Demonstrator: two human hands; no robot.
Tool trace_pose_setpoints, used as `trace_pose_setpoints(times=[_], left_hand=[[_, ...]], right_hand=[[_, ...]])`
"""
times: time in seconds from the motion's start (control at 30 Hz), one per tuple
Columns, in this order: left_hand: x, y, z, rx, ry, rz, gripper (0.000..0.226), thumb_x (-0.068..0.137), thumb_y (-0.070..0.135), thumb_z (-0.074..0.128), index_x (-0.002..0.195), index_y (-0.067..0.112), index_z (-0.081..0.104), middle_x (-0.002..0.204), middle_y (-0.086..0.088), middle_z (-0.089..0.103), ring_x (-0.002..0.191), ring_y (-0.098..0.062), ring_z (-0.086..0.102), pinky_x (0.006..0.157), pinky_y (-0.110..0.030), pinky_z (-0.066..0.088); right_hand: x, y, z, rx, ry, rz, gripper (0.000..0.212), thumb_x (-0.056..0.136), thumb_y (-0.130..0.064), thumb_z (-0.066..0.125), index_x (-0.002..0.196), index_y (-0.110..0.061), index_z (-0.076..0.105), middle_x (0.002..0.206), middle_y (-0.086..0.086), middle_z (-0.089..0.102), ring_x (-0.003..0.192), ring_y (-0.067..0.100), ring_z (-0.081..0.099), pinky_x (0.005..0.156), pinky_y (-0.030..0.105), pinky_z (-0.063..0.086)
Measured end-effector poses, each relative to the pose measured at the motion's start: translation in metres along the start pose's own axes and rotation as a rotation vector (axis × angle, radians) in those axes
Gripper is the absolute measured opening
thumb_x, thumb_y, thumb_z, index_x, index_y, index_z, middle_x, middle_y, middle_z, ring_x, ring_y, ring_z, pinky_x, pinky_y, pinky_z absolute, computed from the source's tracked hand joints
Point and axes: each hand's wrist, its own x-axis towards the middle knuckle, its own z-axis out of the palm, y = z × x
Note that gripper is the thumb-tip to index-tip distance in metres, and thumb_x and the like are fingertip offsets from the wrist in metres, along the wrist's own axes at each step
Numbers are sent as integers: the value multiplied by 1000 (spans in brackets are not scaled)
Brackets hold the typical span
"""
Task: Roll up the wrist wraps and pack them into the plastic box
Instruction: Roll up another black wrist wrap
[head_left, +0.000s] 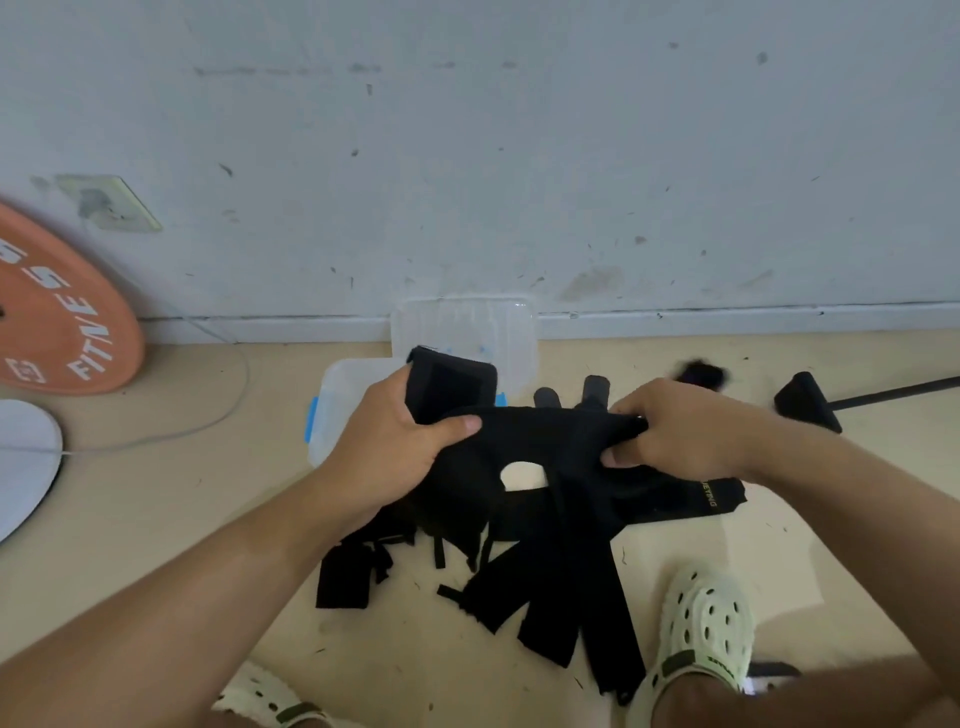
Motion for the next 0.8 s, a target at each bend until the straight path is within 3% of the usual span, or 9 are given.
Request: trace_pose_setpoints(times=[0.13, 0.23, 0.33, 0.47, 0.53, 0.63, 0.73, 0.8], left_hand=[[2, -5, -5, 11, 86, -47, 41, 87, 20, 81, 124, 27, 66, 111, 12, 74, 103, -11, 70, 85, -27, 55], [3, -9, -10, 3, 142, -81, 39, 88, 17, 81, 123, 26, 66, 110, 9, 73, 102, -13, 70, 81, -27, 54], [4, -14, -11, 17, 168, -93, 37, 88, 16, 80, 121, 26, 66, 109, 9, 72, 101, -14, 69, 78, -26, 53], [1, -19, -10, 11, 186, -67, 39, 91, 22, 78, 127, 26, 63, 113, 11, 70, 103, -9, 67, 77, -21, 50], [0, -20, -9, -34, 138, -55, 30, 97, 32, 70, 127, 30, 64, 114, 13, 72, 106, -9, 68, 84, -24, 52], [-3, -18, -6, -86, 140, -35, 27, 110, 37, 45, 130, 34, 63, 118, 15, 71, 112, -7, 66, 99, -29, 51], [-5, -15, -3, -33, 207, 53, 27, 112, 30, 39, 125, 36, 62, 110, 21, 69, 100, 9, 63, 82, -10, 46], [-6, -15, 2, -7, 171, 74, 26, 112, 28, 40, 123, 37, 61, 109, 22, 69, 96, 15, 62, 74, -1, 43]], right_hand=[[-14, 1, -16, 140, -250, -25, 8, 83, -31, 84, 78, -26, 81, 76, -6, 77, 72, 11, 73, 71, 21, 50], [-22, 2, -21, 104, -433, 1, 7, 84, -24, 83, 88, -19, 82, 88, 5, 80, 75, 18, 74, 68, 23, 53], [-23, 5, -24, 40, -391, 56, 14, 84, -26, 79, 90, -13, 80, 90, 11, 79, 79, 28, 75, 75, 31, 55], [-19, 11, -28, 57, -179, 74, 19, 84, -37, 79, 85, -18, 80, 79, 1, 79, 75, 20, 75, 84, 33, 53], [-15, 12, -27, 115, -75, -28, 12, 83, -36, 82, 77, -27, 79, 76, -6, 77, 75, 15, 74, 76, 27, 52], [-19, 4, -26, 44, -78, -172, 24, 82, -33, 84, 62, -37, 72, 62, -17, 67, 60, 3, 63, 62, 19, 45], [-25, -9, -9, -241, -171, -269, 7, 81, -39, 83, 84, -41, 77, 72, -20, 70, 68, -1, 62, 71, 23, 50], [-25, -18, 18, -505, -187, -391, 27, 80, -50, 78, 106, -42, 73, 88, -18, 72, 80, 4, 59, 79, 29, 50]])
